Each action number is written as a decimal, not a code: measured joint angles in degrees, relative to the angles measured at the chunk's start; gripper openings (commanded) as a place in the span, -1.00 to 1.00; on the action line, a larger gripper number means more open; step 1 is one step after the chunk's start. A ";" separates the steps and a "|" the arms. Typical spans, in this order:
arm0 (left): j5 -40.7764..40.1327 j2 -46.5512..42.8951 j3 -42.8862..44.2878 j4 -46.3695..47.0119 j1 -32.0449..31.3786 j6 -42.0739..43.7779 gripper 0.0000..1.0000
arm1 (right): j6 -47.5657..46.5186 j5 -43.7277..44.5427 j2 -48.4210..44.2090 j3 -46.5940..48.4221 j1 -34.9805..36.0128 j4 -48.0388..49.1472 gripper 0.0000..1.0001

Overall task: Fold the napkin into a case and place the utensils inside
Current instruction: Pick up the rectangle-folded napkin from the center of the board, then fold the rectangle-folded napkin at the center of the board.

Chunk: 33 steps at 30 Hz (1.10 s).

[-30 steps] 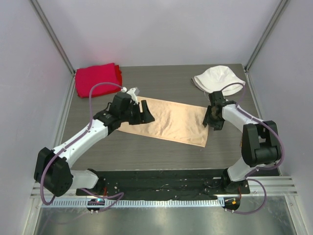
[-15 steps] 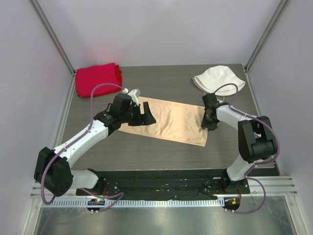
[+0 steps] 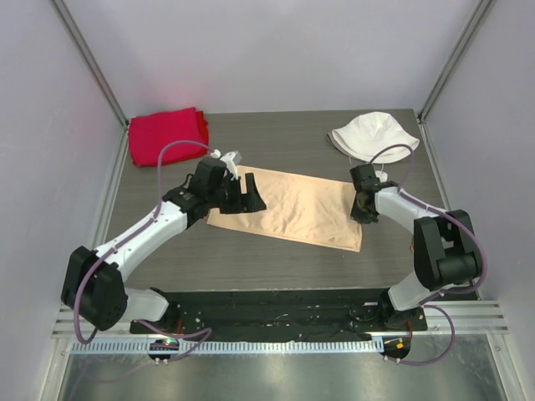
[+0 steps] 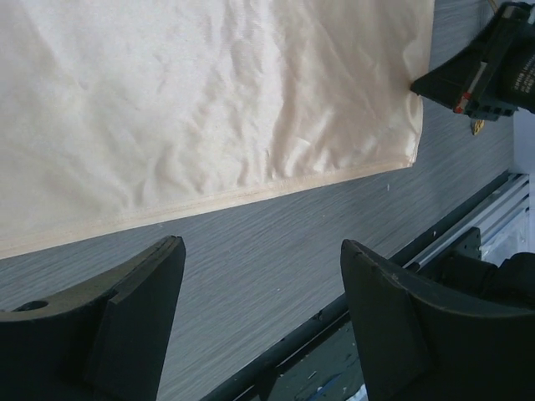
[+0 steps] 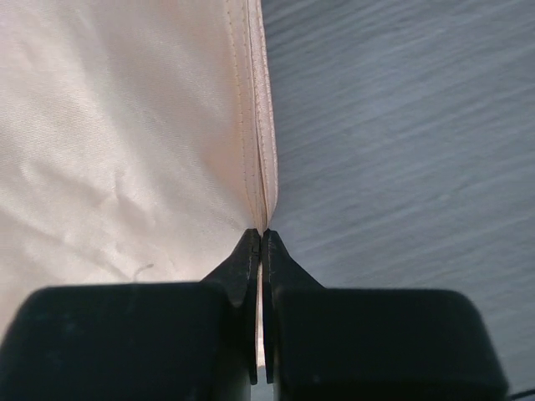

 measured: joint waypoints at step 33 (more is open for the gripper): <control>3.21 46.93 26.25 21.24 -7.91 -22.10 0.15 | -2.95 -6.27 -5.31 24.44 10.25 -9.57 -0.98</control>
